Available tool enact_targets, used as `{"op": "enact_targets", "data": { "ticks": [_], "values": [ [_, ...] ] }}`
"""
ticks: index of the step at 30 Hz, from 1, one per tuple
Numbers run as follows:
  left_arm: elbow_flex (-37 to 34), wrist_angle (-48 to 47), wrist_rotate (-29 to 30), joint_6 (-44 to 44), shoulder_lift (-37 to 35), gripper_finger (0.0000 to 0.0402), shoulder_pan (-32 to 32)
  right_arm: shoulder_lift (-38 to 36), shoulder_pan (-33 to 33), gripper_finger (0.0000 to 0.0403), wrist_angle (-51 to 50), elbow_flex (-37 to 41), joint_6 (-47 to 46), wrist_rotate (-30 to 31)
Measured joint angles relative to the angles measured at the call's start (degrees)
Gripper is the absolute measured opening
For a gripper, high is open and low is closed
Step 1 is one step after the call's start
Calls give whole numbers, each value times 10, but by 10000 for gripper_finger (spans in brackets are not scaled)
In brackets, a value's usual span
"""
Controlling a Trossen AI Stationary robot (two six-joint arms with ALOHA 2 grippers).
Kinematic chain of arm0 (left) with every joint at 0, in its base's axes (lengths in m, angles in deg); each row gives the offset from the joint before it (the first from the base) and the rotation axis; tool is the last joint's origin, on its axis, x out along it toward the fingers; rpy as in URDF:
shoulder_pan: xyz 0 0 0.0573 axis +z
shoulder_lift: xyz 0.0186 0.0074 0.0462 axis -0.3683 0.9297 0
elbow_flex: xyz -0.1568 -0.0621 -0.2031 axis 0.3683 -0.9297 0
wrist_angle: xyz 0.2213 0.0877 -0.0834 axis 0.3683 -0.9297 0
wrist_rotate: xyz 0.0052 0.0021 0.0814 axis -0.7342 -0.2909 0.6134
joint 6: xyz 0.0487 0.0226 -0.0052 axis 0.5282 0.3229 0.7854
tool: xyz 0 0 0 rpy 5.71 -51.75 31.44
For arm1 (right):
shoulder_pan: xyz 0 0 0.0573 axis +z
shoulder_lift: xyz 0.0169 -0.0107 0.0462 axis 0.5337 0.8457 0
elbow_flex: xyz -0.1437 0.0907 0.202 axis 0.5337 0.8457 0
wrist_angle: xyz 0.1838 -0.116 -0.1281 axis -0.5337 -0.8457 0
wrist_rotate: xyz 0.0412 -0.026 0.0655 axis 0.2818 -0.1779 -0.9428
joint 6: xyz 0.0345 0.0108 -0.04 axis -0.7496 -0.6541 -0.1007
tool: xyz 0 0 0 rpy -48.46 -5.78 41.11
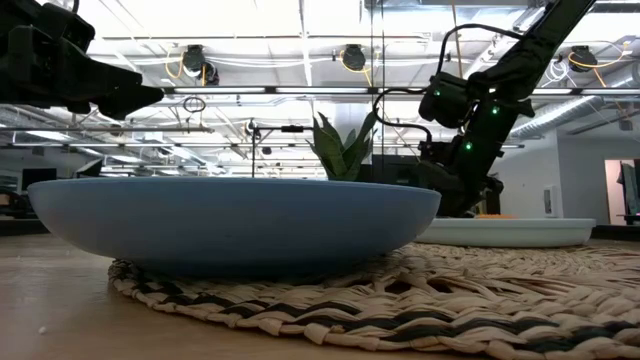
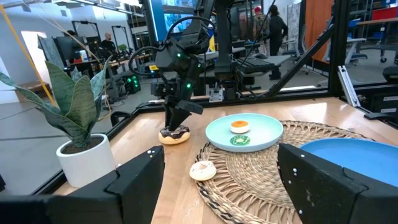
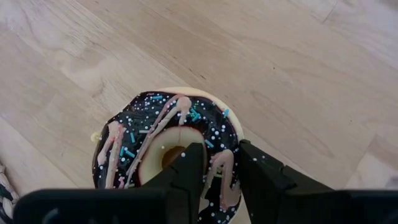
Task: Pick & Place donuts
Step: Put the large black donut on the blue plate
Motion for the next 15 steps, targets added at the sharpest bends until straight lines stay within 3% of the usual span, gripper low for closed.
{"op": "enact_targets", "data": {
  "ticks": [15],
  "values": [
    [0,0,0,0,0,306,0,0,0,83,19,0,15,0]
  ]
}}
